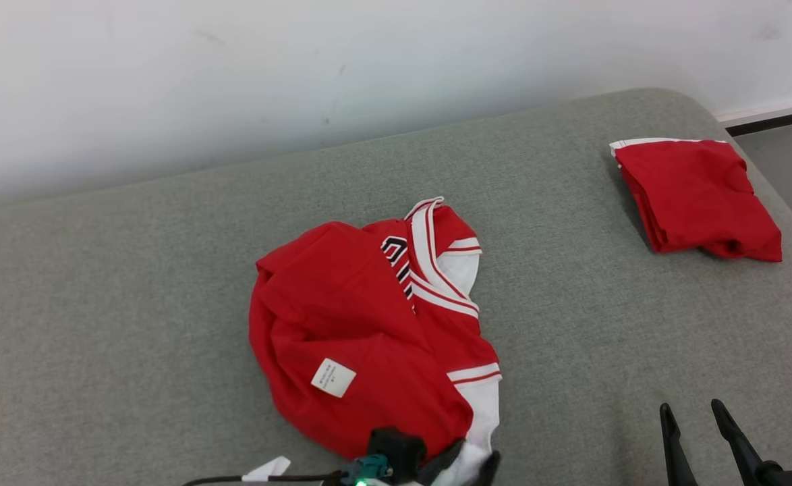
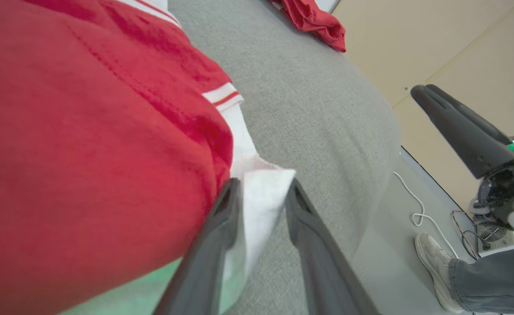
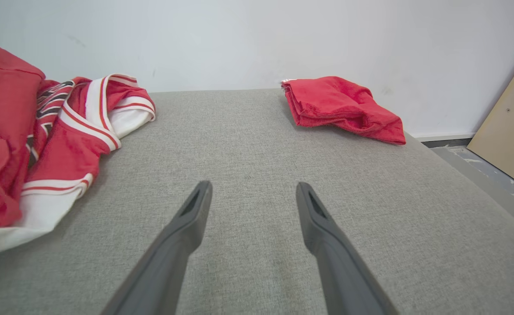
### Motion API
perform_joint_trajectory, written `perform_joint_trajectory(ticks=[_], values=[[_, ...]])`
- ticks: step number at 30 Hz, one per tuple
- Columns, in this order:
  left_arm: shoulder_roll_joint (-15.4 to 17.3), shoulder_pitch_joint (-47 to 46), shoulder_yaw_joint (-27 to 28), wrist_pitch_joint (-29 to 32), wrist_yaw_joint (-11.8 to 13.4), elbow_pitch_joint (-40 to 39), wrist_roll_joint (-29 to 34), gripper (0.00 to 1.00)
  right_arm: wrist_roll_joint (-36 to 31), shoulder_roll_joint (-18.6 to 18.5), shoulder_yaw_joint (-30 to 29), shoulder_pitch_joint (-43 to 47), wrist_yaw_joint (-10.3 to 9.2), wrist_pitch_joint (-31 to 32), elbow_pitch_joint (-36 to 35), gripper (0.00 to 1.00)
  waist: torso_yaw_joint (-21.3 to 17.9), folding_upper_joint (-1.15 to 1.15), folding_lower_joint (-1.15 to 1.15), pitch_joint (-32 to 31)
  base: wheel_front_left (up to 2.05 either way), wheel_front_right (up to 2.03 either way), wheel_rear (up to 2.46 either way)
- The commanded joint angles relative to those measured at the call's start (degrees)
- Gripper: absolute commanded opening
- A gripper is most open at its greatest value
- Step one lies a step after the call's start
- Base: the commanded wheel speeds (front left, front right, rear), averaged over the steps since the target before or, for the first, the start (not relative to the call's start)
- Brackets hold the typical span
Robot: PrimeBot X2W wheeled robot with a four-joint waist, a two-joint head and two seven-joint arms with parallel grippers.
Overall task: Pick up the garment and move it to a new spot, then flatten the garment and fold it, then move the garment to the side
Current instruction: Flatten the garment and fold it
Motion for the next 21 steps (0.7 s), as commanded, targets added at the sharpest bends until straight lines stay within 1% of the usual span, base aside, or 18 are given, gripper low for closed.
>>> perform_joint_trajectory(ticks=[1, 3, 5, 8, 11, 13, 15, 18, 19, 21], values=[[0.2, 0.3, -0.1, 0.2, -0.2, 0.1, -0.4, 1.00, 0.5, -0.1, -0.2, 0.7, -0.13, 0.1, 0.1, 1.00, -0.2, 0.00, 0.00, -0.2, 0.00, 0.00, 0.00], [0.4, 0.7, -0.1, 0.8, -0.4, -0.8, -0.9, 1.00, 0.5, 0.1, -0.5, 1.2, -0.13, 0.1, 0.1, 1.00, -0.4, 0.00, 0.00, -0.6, 0.00, 0.00, 0.00], [1.4, 1.2, 0.0, 1.6, -0.6, -2.7, -1.7, 1.00, 0.4, 0.2, -0.8, 1.6, -0.13, 0.1, 0.2, 1.00, -0.6, 0.00, 0.00, -1.1, 0.00, 0.00, 0.00], [3.8, 1.0, -0.1, 3.8, -0.4, -7.2, -1.7, 1.00, 0.2, 0.4, -1.0, 2.2, -0.13, 0.1, 0.1, 1.00, -0.7, 0.00, 0.00, -1.9, 0.00, 0.00, 0.00], [6.5, -1.2, 1.1, 6.7, 0.6, -12.2, -1.1, 1.00, 0.1, 0.5, -1.1, 2.1, -0.13, 0.1, 0.0, 1.00, -0.6, 0.00, 0.00, -2.3, 0.00, 0.00, 0.00], [8.7, -3.5, 2.0, 8.9, 1.6, -13.8, -0.1, 1.00, 0.0, 0.6, -0.9, 1.8, -0.13, 0.1, -0.1, 1.00, -0.6, 0.00, 0.00, -2.3, 0.00, 0.00, 0.00], [10.1, -5.7, 2.8, 11.2, 2.2, -13.6, 0.4, 1.00, 0.0, 0.7, -0.5, 1.4, -0.13, 0.1, -0.1, 1.00, -0.7, 0.00, 0.00, -2.1, 0.00, 0.00, 0.00], [12.2, -10.1, 3.2, 14.8, 2.3, -11.2, 1.7, 1.00, 0.1, 0.8, 0.3, 0.7, -0.13, 0.1, -0.2, 1.00, -1.4, 0.00, 0.00, -1.6, 0.00, 0.00, 0.00], [12.4, -10.8, 3.6, 16.1, 2.2, -10.0, 0.9, 1.00, 0.2, 0.8, 0.3, 0.5, -0.13, 0.1, -0.2, 1.00, -1.7, 0.00, 0.00, -1.4, 0.00, 0.00, 0.00], [13.9, -13.4, 3.2, 18.1, 1.6, -8.1, 2.2, 1.00, 0.3, 0.8, 0.4, 0.2, -0.13, 0.1, -0.3, 1.00, -2.3, 0.00, 0.00, -1.0, 0.00, 0.00, 0.00]])
